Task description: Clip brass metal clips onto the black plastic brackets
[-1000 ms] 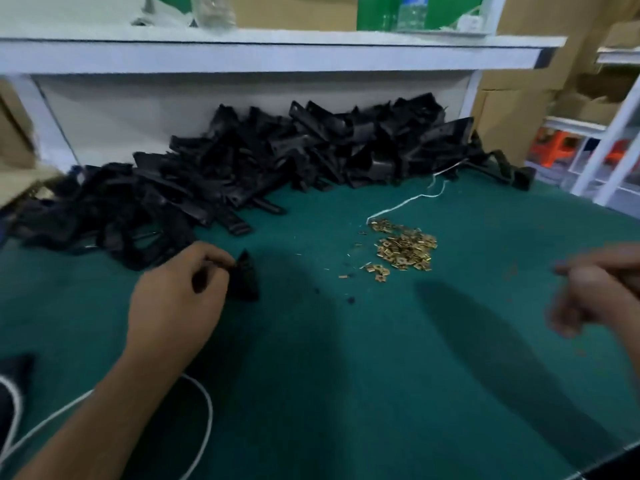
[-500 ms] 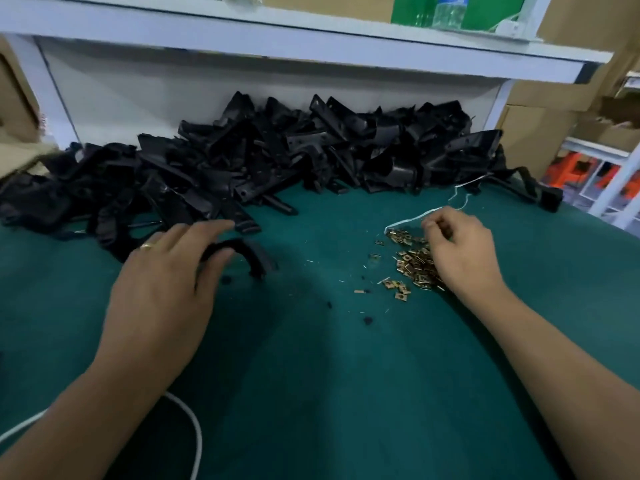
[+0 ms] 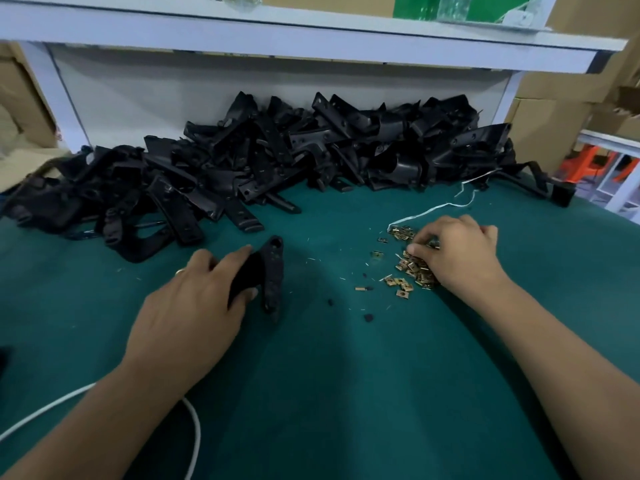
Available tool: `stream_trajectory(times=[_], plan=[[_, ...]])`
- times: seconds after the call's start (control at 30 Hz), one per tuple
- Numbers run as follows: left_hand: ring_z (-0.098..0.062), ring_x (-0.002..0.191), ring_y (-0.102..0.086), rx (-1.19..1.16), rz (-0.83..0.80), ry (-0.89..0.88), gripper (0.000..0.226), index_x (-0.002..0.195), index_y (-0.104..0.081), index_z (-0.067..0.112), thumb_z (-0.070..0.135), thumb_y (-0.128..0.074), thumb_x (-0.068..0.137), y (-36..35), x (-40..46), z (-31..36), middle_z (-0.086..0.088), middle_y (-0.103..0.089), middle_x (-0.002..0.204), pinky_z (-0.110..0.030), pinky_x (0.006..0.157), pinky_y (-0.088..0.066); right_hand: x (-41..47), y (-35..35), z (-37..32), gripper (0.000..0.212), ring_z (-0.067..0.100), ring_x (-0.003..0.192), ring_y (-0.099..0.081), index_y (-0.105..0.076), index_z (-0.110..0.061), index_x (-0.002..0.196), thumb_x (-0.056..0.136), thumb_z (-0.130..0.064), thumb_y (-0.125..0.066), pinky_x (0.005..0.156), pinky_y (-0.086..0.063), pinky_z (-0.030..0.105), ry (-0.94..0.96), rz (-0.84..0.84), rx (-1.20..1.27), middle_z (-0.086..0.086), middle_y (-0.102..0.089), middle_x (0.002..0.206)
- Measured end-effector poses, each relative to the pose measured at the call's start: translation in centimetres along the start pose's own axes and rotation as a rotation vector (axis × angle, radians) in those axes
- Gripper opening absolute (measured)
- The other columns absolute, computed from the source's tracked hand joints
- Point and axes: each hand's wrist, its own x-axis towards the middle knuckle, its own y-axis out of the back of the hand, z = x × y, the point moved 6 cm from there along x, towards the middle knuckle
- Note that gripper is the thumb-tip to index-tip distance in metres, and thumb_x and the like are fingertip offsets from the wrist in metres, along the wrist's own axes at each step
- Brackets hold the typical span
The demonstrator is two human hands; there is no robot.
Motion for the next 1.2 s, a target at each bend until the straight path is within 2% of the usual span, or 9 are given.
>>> stream_trajectory(times=[0.2, 0.27, 0.33, 0.37, 0.4, 0.53, 0.63, 0.9, 1.2], plan=[[-0.014, 0.079, -0.053, -0.109, -0.013, -0.078, 0.056, 0.149, -0.032, 0.049, 0.051, -0.051, 0.096, 0.2, -0.1, 0.8, 0.014, -0.046, 0.106, -0.031, 0.056, -0.046, -0.3, -0.2, -1.1, 0.010, 0.018, 0.106, -0.046, -0.063, -0.026, 0.093, 0.102, -0.030, -0.064, 0.097, -0.021, 0.037, 0.051, -0.048, 0.028, -0.014, -0.059, 0.090], [-0.015, 0.082, -0.056, -0.137, -0.014, -0.079, 0.056, 0.149, -0.033, 0.050, 0.052, -0.049, 0.095, 0.4, -0.2, 0.8, 0.014, -0.047, 0.107, -0.034, 0.060, -0.050, -0.5, 0.1, -1.7, 0.008, 0.016, 0.098, -0.051, -0.056, -0.024, 0.099, 0.107, -0.026, -0.055, 0.094, -0.031, 0.033, 0.083, -0.047, 0.128, -0.016, -0.061, 0.087], [-0.014, 0.079, -0.055, -0.196, 0.004, -0.078, 0.058, 0.149, -0.032, 0.052, 0.054, -0.046, 0.092, 0.7, -0.3, 0.8, 0.015, -0.046, 0.103, -0.034, 0.059, -0.048, -0.9, 0.7, -2.3, 0.008, 0.008, 0.077, -0.057, -0.053, -0.025, 0.099, 0.108, -0.024, -0.054, 0.074, -0.044, 0.023, 0.076, -0.054, 0.319, -0.014, -0.069, 0.085], [-0.012, 0.077, -0.054, -0.227, 0.016, -0.079, 0.060, 0.149, -0.030, 0.054, 0.057, -0.043, 0.091, 0.8, -0.3, 0.8, 0.016, -0.046, 0.101, -0.033, 0.058, -0.047, -1.1, 1.1, -2.8, 0.008, 0.006, 0.071, -0.060, -0.054, -0.026, 0.099, 0.106, -0.025, -0.058, 0.064, -0.044, 0.018, 0.065, -0.048, 0.417, -0.012, -0.072, 0.084], [-0.010, 0.075, -0.054, -0.252, 0.028, -0.085, 0.061, 0.150, -0.027, 0.057, 0.061, -0.041, 0.091, 0.9, -0.3, 0.9, 0.016, -0.045, 0.099, -0.032, 0.058, -0.047, -1.4, 1.4, -3.4, 0.008, 0.005, 0.070, -0.062, -0.057, -0.025, 0.097, 0.104, -0.024, -0.063, 0.062, -0.045, 0.015, 0.056, -0.044, 0.515, -0.010, -0.074, 0.083], [-0.007, 0.071, -0.050, -0.270, 0.022, -0.132, 0.066, 0.153, -0.015, 0.060, 0.068, -0.028, 0.089, 0.9, -0.4, 1.8, 0.015, -0.045, 0.097, -0.034, 0.055, -0.050, -3.4, 0.7, -7.7, 0.011, 0.017, 0.071, -0.068, -0.067, 0.000, 0.097, 0.091, 0.000, -0.075, 0.070, -0.059, 0.029, 0.064, -0.202, 1.051, 0.021, -0.075, 0.088], [-0.011, 0.072, -0.051, -0.240, 0.020, -0.139, 0.066, 0.155, -0.013, 0.059, 0.058, -0.037, 0.093, 0.6, -0.4, 1.9, 0.012, -0.045, 0.097, -0.037, 0.056, -0.053, -5.0, -0.6, -10.9, 0.016, 0.021, 0.078, -0.073, -0.071, 0.006, 0.099, 0.084, 0.007, -0.077, 0.075, -0.061, 0.027, 0.117, -0.339, 1.272, 0.025, -0.076, 0.096], [-0.012, 0.073, -0.050, -0.225, 0.034, -0.147, 0.066, 0.155, -0.011, 0.059, 0.051, -0.042, 0.096, 0.3, -0.2, 1.5, 0.012, -0.042, 0.096, -0.034, 0.058, -0.052, -6.4, -2.1, -12.7, 0.030, 0.030, 0.104, -0.075, -0.080, -0.003, 0.103, 0.075, -0.014, -0.084, 0.094, -0.059, 0.031, 0.015, -0.512, 1.550, 0.021, -0.077, 0.110], [-0.014, 0.084, -0.055, -0.293, -0.014, -0.161, 0.064, 0.153, -0.012, 0.062, 0.055, -0.038, 0.094, 0.6, -0.5, 2.0, 0.012, -0.046, 0.102, -0.042, 0.072, -0.055, -6.2, -1.4, -12.7, 0.021, 0.027, 0.091, -0.077, -0.076, 0.000, 0.094, 0.073, 0.000, -0.082, 0.082, -0.063, 0.032, 0.008, -0.399, 1.571, 0.023, -0.077, 0.099]])
